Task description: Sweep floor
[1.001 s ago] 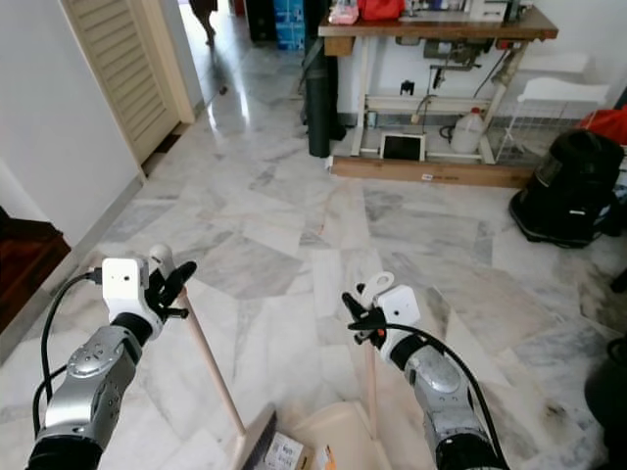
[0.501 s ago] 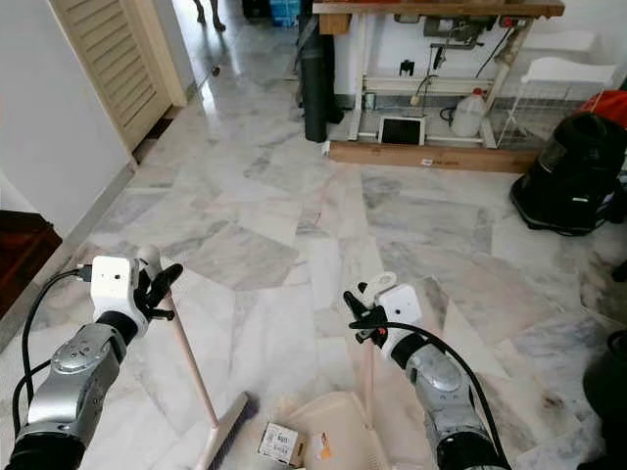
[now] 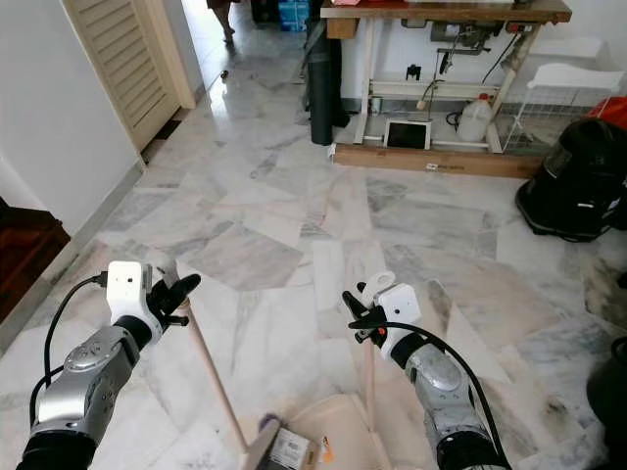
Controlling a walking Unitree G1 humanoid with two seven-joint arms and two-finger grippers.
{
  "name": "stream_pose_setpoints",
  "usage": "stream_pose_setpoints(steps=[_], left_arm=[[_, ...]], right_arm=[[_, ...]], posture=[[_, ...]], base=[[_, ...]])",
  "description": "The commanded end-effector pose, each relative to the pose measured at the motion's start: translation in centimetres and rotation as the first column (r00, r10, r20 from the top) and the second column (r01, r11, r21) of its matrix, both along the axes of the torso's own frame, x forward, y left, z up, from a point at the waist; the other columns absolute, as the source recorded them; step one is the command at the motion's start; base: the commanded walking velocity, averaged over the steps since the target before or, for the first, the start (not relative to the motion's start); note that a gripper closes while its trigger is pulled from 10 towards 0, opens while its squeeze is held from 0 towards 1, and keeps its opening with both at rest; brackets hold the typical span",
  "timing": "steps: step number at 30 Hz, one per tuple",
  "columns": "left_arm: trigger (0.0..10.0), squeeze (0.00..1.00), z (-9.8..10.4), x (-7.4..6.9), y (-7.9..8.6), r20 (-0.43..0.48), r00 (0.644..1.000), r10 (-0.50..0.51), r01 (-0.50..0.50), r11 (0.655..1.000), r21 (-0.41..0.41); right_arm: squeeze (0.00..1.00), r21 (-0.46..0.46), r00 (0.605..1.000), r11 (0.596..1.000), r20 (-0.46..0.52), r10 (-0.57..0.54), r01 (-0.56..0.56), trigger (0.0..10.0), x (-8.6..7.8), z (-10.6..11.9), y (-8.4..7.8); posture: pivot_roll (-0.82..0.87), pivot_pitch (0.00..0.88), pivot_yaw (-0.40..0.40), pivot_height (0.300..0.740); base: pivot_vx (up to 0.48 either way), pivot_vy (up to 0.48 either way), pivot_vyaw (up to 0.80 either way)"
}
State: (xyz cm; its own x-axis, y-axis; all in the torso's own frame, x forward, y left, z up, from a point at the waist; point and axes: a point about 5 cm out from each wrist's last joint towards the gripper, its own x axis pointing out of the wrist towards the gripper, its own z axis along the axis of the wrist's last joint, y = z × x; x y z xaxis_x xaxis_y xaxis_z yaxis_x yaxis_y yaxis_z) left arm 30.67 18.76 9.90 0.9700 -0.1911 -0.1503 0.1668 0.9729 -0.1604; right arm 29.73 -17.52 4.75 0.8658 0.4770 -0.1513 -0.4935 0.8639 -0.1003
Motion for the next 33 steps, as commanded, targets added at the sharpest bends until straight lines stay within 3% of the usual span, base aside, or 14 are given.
stream_pose_setpoints(steps=[1, 5, 12, 15, 18, 29, 33], left_arm=[[10.0, 0.0, 0.6, 0.5, -0.4, 0.019, 1.0, -0.003, 0.004, 0.999, -0.055], [10.0, 0.0, 1.3, 1.1, -0.9, 0.041, 0.999, 0.002, 0.003, 0.992, -0.128], [10.0, 0.0, 2.2, 1.6, -1.3, 0.097, 0.995, 0.014, 0.001, 0.989, -0.151], [10.0, 0.0, 2.7, 1.7, -1.2, 0.151, 0.988, 0.029, -0.015, 0.995, -0.094], [10.0, 0.0, 3.4, 1.7, -1.4, 0.2, 0.979, 0.04, -0.022, 0.996, -0.092], [10.0, 0.0, 4.9, 1.6, 0.1, 0.319, 0.94, 0.119, -0.099, 0.992, -0.079], [10.0, 0.0, 6.1, 1.5, 1.5, 0.39, 0.902, 0.184, -0.164, 0.983, -0.084]], right_arm=[[0.0, 0.022, 0.999, 1.0, 0.03, 0.011, -0.012, 10.0, 0.3, 0.6, 0.5], [0.0, 0.027, 0.999, 0.999, 0.031, 0.015, -0.016, 10.0, 0.2, 0.6, 0.5], [0.0, 0.031, 0.999, 1.0, 0.05, 0.003, -0.005, 10.0, 0.3, 0.9, 0.4], [0.0, 0.039, 0.997, 0.999, 0.076, -0.005, 0.002, 10.0, 0.4, 1.3, 0.5], [0.0, 0.059, 0.993, 0.998, 0.115, -0.015, 0.008, 10.0, 0.4, 2.0, 0.7], [0.0, 0.094, 0.974, 0.993, 0.208, -0.09, 0.071, 10.0, 0.3, 4.0, -0.2], [0.0, 0.14, 0.964, 0.984, 0.225, -0.141, 0.112, 10.0, 0.4, 4.6, -0.6]], posture=[[-0.05, 0.05, 0.074, 0.74], [-0.05, 0.049, 0.074, 0.74], [-0.06, 0.037, 0.076, 0.74], [-0.06, 0.022, 0.084, 0.74], [-0.07, 0.01, 0.095, 0.74], [-0.09, 0.0, 0.117, 0.74], [-0.09, 0.0, 0.122, 0.74]], base=[[0.0, 0.0, 0.0], [0.0, 0.0, 0.0], [0.0, 0.0, 0.0], [0.0, 0.0, 0.0], [0.0, 0.0, 0.0], [0.0, 0.0, 0.0], [0.0, 0.0, 0.0]])
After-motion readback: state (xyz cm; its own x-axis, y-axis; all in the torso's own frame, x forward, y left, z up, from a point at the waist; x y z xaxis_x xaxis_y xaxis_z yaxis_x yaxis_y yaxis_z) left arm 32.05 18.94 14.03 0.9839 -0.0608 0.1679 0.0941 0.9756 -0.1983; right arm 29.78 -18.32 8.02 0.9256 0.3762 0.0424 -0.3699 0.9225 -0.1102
